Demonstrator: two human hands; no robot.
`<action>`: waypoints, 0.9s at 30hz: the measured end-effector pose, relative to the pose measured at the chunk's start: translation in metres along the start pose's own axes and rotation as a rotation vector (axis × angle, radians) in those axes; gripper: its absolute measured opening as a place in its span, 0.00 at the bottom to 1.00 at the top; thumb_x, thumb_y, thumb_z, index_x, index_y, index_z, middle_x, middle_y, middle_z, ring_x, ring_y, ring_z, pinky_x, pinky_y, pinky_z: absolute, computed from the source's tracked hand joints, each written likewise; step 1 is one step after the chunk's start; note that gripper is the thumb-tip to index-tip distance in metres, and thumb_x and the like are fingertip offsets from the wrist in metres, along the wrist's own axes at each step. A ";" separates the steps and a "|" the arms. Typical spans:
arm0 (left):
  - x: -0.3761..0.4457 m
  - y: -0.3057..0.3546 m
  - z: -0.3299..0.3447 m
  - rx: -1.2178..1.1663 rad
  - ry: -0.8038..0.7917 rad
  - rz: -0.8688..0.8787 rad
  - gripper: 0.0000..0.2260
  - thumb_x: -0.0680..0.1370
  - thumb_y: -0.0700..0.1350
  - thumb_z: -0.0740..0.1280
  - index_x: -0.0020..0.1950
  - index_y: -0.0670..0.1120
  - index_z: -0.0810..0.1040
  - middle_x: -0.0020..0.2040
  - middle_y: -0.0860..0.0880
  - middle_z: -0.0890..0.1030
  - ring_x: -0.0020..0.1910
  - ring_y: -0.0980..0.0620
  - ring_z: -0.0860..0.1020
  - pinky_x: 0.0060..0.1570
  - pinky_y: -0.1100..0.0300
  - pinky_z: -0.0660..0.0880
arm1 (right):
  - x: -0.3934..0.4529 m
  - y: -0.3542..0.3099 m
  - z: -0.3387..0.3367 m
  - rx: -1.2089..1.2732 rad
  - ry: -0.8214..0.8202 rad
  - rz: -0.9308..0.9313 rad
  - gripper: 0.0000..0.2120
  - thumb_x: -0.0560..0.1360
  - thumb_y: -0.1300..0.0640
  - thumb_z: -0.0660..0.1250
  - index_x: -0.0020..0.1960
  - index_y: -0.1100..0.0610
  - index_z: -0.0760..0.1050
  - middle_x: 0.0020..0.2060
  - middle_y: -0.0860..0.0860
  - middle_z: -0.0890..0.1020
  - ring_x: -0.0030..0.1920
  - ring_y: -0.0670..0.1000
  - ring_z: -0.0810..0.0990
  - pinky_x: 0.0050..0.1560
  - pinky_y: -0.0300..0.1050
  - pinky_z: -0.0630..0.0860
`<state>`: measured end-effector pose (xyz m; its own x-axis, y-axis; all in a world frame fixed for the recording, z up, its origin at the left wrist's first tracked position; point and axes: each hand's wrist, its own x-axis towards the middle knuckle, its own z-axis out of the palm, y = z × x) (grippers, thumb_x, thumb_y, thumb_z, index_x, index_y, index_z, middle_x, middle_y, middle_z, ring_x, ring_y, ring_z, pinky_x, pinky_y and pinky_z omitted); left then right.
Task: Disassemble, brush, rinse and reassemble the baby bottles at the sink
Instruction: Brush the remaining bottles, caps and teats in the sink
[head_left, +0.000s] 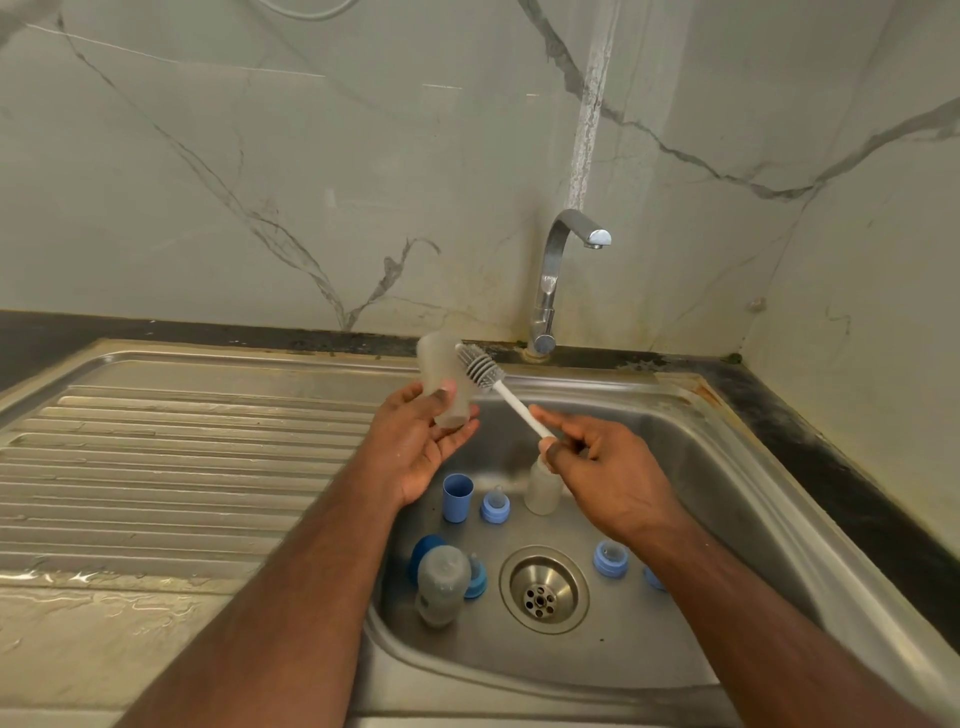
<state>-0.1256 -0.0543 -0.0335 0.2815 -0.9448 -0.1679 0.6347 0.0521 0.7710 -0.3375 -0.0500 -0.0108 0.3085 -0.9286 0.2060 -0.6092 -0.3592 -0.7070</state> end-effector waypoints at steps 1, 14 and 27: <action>0.001 -0.001 0.000 0.093 0.020 0.026 0.20 0.78 0.39 0.72 0.69 0.44 0.72 0.61 0.37 0.81 0.54 0.41 0.85 0.47 0.51 0.84 | -0.001 -0.001 0.001 -0.024 0.008 -0.025 0.19 0.82 0.50 0.64 0.71 0.37 0.71 0.40 0.45 0.81 0.33 0.43 0.75 0.34 0.34 0.73; 0.009 -0.011 -0.004 0.640 0.150 0.336 0.25 0.67 0.40 0.82 0.58 0.51 0.76 0.54 0.50 0.81 0.53 0.50 0.81 0.54 0.47 0.82 | -0.002 -0.007 -0.004 -0.321 0.022 -0.051 0.20 0.83 0.50 0.59 0.74 0.38 0.67 0.53 0.47 0.79 0.42 0.45 0.78 0.47 0.45 0.80; 0.014 -0.015 -0.006 0.609 0.088 0.380 0.23 0.75 0.35 0.75 0.67 0.52 0.80 0.61 0.49 0.83 0.59 0.50 0.82 0.55 0.52 0.83 | 0.001 -0.004 -0.009 -0.336 0.046 0.003 0.20 0.84 0.51 0.58 0.75 0.40 0.66 0.52 0.48 0.80 0.40 0.45 0.77 0.44 0.43 0.79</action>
<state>-0.1267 -0.0662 -0.0512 0.4766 -0.8662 0.1505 -0.0248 0.1579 0.9872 -0.3419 -0.0501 -0.0017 0.2775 -0.9304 0.2397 -0.8192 -0.3595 -0.4470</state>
